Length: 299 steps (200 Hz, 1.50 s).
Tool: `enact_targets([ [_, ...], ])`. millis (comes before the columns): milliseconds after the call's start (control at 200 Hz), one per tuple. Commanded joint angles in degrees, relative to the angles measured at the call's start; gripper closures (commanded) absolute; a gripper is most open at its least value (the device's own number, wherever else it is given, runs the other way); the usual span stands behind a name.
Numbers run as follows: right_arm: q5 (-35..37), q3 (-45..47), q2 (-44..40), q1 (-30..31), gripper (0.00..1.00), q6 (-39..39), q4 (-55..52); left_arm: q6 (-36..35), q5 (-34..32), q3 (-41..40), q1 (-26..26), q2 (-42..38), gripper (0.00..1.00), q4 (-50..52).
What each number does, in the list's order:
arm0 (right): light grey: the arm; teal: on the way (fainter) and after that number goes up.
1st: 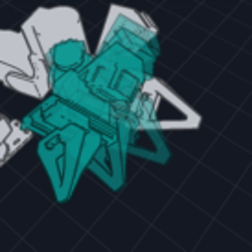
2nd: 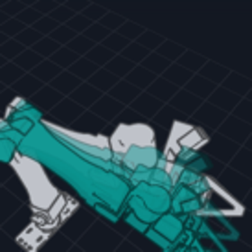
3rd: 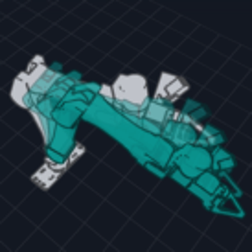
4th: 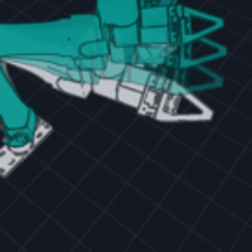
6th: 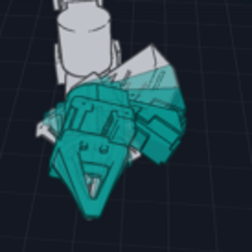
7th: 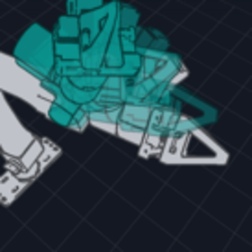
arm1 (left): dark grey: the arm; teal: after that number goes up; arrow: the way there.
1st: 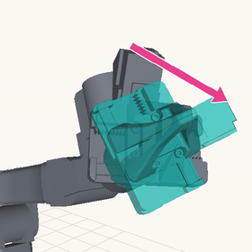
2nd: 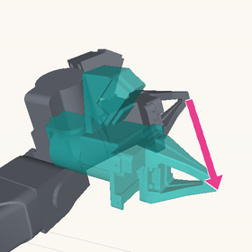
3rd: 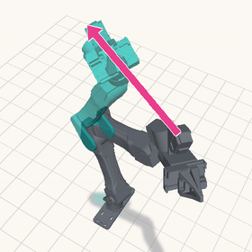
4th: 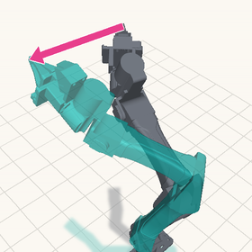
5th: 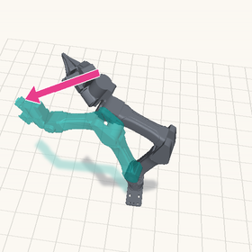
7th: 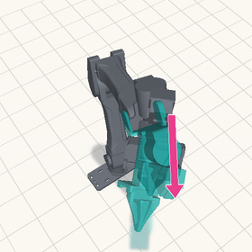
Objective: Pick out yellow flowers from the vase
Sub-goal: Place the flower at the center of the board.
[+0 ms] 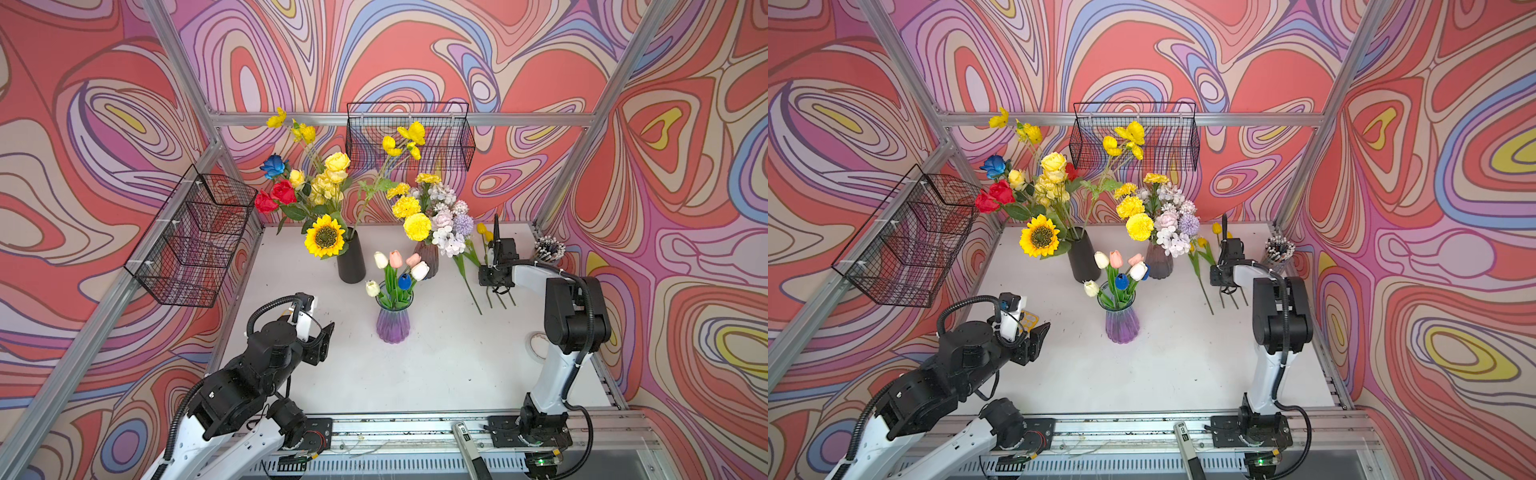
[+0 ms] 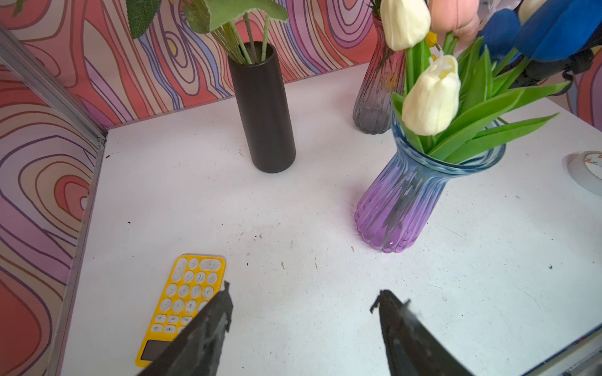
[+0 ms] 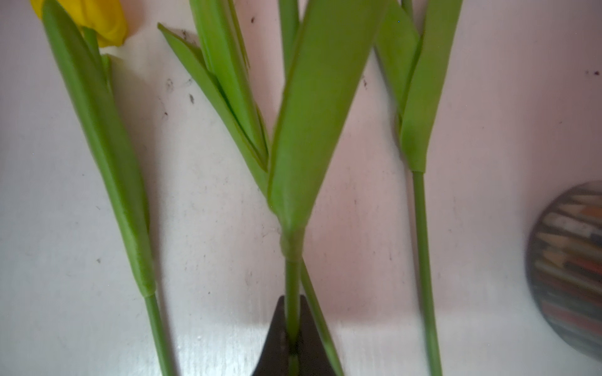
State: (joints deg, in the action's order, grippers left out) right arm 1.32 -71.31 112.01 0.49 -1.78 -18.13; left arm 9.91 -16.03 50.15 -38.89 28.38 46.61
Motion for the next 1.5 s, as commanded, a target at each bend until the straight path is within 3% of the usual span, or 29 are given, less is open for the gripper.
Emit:
enact_targets([
  [0,0.83,-1.11,1.18,-0.23,1.0,1.43,-1.43,1.08,-1.59,1.18,0.31,-0.7,0.25,1.8],
  [1047,-0.09,2.32,-1.68,-0.22,0.89,-0.9,-2.39,2.74,-3.67,1.32,0.31,-3.89,0.23,5.11],
  [1492,2.48,3.15,-9.54,-0.23,0.77,-0.77,-3.71,2.57,-3.8,1.01,0.31,-3.14,0.23,4.28],
])
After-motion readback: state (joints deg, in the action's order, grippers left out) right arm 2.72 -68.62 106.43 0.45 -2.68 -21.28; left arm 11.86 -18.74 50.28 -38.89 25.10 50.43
